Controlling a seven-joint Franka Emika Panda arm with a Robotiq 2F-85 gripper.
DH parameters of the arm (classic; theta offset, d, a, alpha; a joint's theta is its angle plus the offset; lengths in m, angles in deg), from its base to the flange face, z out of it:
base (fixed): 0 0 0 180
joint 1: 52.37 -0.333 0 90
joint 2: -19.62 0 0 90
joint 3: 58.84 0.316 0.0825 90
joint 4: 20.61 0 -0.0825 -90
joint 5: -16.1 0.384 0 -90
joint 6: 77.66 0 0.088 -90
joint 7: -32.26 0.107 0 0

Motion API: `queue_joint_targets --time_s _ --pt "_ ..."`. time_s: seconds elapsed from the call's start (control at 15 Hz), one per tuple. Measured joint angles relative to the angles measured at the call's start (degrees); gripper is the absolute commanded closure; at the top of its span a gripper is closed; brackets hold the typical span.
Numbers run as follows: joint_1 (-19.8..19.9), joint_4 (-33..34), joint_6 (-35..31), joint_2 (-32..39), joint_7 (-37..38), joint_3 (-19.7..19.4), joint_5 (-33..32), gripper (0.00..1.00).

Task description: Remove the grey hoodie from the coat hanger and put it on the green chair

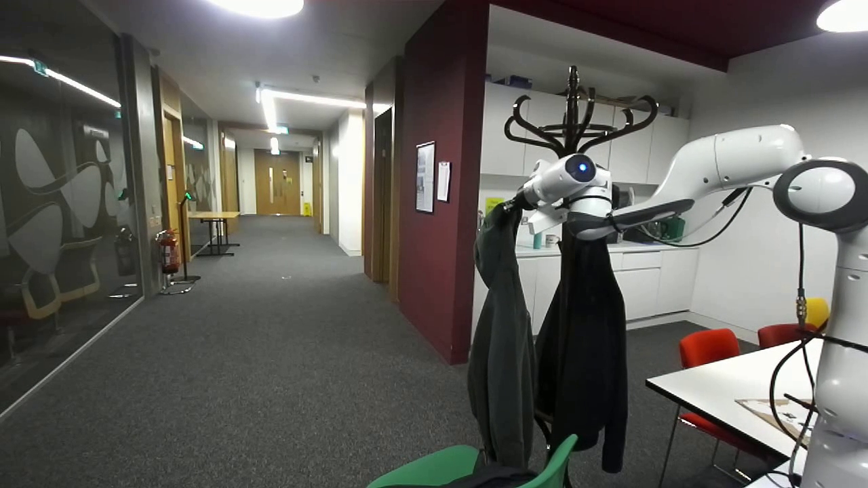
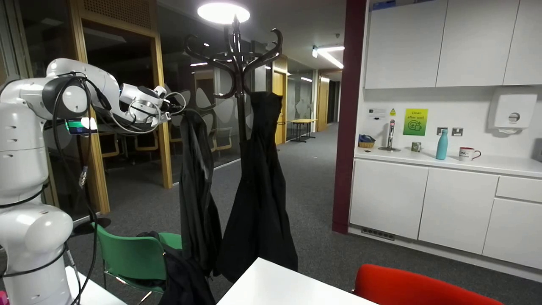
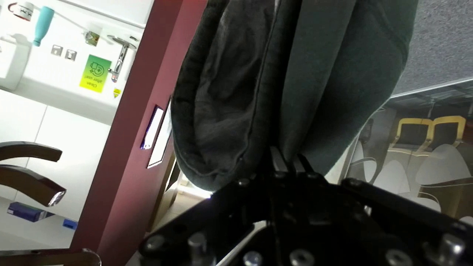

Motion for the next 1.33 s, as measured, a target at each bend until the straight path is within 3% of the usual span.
queue_joint_targets --time_s 0.67,1.07,1.13,1.33 --pt "-3.35 -2.14 0.05 0.93 -0.98 4.01 1.85 0.99" --pt "-4.49 -4.40 -0.95 0.66 -9.15 7.44 16.69 0.99" --pt "-4.54 -4.80 -1.20 0.54 -10.87 8.08 19.37 0.71" --pt "-4.59 -5.40 -1.23 0.45 -16.05 9.69 26.42 0.56"
